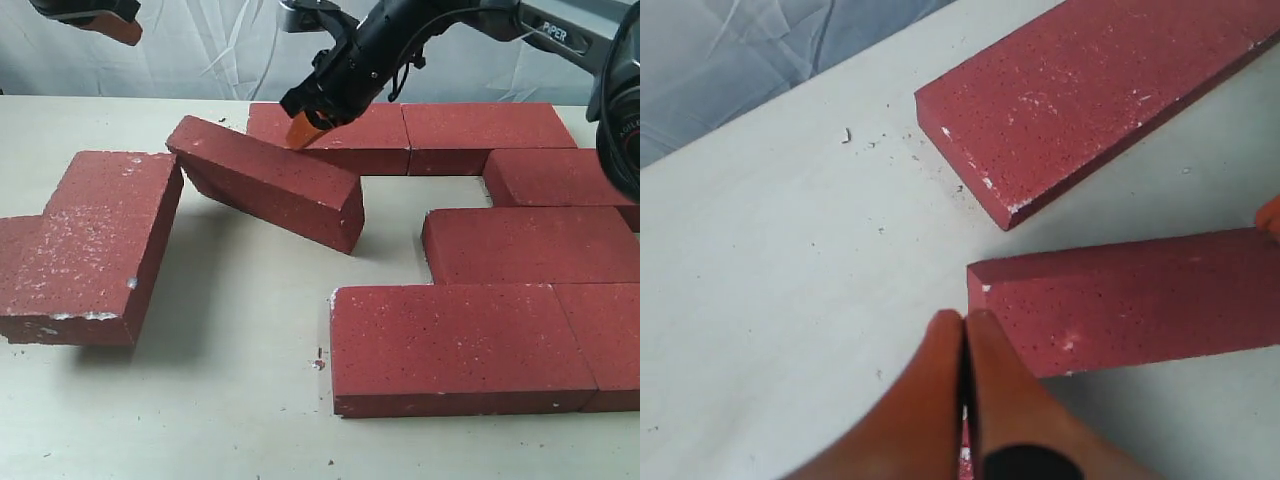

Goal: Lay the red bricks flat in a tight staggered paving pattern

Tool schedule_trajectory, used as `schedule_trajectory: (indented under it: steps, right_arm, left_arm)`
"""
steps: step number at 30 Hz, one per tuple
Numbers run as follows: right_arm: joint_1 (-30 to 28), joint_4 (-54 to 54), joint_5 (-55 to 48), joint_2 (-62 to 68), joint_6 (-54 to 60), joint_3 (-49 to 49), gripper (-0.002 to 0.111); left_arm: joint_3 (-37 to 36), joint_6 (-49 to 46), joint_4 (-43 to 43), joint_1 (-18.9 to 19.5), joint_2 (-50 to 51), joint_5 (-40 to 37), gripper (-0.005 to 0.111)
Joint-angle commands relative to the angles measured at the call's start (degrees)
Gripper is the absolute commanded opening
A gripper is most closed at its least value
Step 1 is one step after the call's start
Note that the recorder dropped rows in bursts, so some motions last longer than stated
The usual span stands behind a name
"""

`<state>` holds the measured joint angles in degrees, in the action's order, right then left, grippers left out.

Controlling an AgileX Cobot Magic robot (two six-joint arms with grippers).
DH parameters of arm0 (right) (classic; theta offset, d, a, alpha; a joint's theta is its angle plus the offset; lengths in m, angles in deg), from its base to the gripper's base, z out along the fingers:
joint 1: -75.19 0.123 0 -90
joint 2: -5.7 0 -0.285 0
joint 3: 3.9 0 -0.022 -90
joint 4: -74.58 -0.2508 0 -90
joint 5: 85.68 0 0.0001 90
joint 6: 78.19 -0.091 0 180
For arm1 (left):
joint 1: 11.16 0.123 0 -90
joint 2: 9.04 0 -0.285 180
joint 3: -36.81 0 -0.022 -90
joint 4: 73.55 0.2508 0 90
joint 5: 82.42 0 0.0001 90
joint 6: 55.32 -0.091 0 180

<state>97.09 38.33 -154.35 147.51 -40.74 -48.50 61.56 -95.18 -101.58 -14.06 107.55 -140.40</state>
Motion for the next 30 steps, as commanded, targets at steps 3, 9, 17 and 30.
schedule_trajectory:
  steps: [3, 9, 17, 30]
  right_arm:
    - [2.8, 6.4, -1.3, -2.7, -4.5, -0.2, -0.001]
    - [7.5, 9.3, -1.3, -12.2, -4.3, 9.5, -0.001]
    - [-1.5, 17.6, 5.7, -22.9, -10.4, 24.5, -0.001]
    - [-6.5, 14.3, 19.8, -19.0, -11.2, 33.7, -0.001]
  left_arm:
    - [-5.3, 0.4, 0.8, 0.0, -0.5, 1.4, 0.000]
    - [-10.8, 0.6, 1.1, 0.0, -0.4, 9.5, 0.000]
    - [-10.8, 2.3, -3.8, 0.0, 0.2, 5.9, 0.000]
    - [-4.6, 1.7, -6.1, -0.1, 13.2, 9.4, 0.000]
